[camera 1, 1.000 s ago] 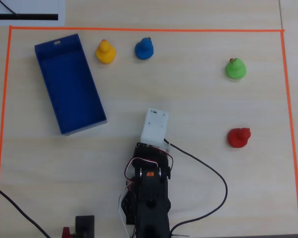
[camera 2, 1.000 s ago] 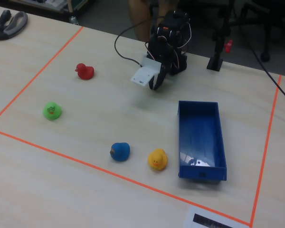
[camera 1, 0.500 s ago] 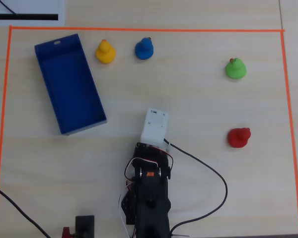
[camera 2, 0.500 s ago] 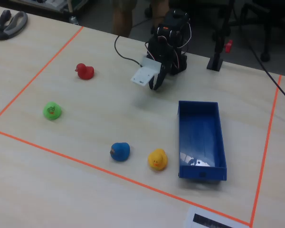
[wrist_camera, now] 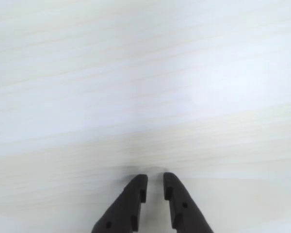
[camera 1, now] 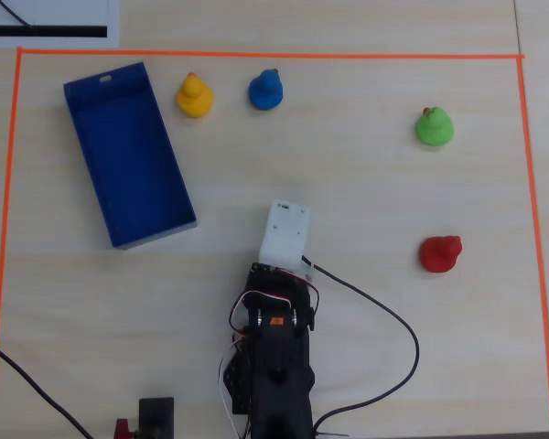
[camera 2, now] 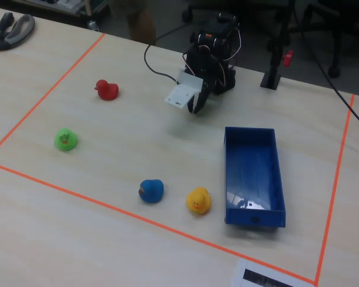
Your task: Grasp red duck and put it into box.
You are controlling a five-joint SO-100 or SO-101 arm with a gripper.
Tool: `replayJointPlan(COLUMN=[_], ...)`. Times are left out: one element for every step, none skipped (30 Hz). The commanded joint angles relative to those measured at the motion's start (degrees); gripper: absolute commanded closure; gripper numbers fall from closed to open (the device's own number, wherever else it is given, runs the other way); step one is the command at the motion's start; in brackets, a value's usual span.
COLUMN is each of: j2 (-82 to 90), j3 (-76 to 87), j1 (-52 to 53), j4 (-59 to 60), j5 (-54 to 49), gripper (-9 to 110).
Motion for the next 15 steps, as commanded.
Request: replayJointPlan(j2=[-0.1,-0.1,-0.1,-0.1,-0.1,-0.1,-0.1,-0.1,-0.1,-0.1,-0.1,-0.1,-0.1,-0.1,-0.1], j3=[-0.2,-0.2,-0.2,-0.2,-0.2,-0.2,-0.2,-0.2,-0.2,-0.2,-0.2,-0.2,-0.2,-0.2,-0.2], j1=[0.2,-0.3,-0.7,-0.8,-0.8,-0.8,-0.8,-0.8,-0.8,-0.8,-0.8,-0.8,-0.8,-0.8,-0.8], j4=[1.2,1.2,1.2,1.2,1.2,1.2,1.2,1.2,1.2,1.2,1.2,1.2,1.2,1.2,1.2], j5=[0.4,0.4,0.4,0.4,0.4,0.4,0.4,0.4,0.4,0.4,0.4,0.4,0.4,0.4,0.4], gripper=[100,100,100,100,100,100,100,100,100,100,100,100,100,100,99])
